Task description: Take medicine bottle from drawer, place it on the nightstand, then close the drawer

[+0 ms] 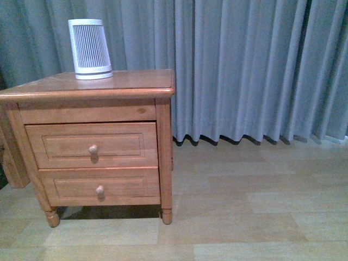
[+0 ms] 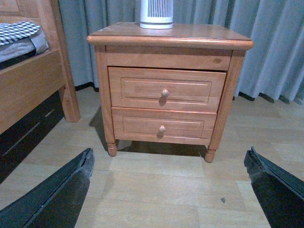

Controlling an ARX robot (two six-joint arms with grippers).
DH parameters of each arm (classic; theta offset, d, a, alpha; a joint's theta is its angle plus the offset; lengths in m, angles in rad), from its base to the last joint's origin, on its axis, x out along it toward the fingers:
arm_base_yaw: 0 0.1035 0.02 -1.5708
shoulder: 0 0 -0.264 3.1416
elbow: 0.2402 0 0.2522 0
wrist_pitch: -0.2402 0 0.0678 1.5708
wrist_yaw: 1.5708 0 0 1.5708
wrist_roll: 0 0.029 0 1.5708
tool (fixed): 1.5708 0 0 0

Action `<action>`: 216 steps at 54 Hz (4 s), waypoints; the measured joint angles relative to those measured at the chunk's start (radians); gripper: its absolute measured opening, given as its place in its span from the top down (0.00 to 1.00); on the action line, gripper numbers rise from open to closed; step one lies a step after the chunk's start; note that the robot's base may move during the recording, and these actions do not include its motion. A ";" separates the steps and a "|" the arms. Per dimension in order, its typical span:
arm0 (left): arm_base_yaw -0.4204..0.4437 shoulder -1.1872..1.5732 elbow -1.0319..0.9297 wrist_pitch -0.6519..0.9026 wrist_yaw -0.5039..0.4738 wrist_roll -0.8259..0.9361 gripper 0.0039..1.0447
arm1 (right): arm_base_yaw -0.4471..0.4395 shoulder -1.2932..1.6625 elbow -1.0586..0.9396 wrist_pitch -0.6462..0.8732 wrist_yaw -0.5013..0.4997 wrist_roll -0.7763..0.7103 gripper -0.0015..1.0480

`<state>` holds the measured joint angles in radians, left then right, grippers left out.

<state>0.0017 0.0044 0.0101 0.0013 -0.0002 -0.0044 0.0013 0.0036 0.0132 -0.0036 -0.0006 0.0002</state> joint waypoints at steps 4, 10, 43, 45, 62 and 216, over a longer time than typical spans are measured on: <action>0.000 0.000 0.000 0.000 0.000 0.000 0.06 | 0.000 0.000 0.000 0.000 0.000 0.000 0.07; 0.000 0.000 0.000 0.000 0.000 0.000 0.06 | 0.000 0.000 0.000 0.000 0.000 0.000 0.07; 0.100 0.847 0.386 0.356 0.234 -0.064 0.06 | 0.000 0.000 0.000 0.000 0.000 0.000 0.07; 0.089 0.977 0.436 0.445 0.225 -0.058 0.06 | 0.000 0.000 0.000 0.000 0.000 0.000 0.07; 0.019 1.868 0.765 0.716 0.124 0.031 0.06 | 0.000 0.000 0.000 0.000 0.000 0.000 0.07; -0.063 2.096 0.383 1.203 -0.004 0.069 0.76 | 0.000 0.000 0.000 0.000 0.000 0.000 0.07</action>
<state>-0.0612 2.1006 0.3935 1.2045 -0.0044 0.0647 0.0013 0.0036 0.0132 -0.0036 -0.0006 0.0002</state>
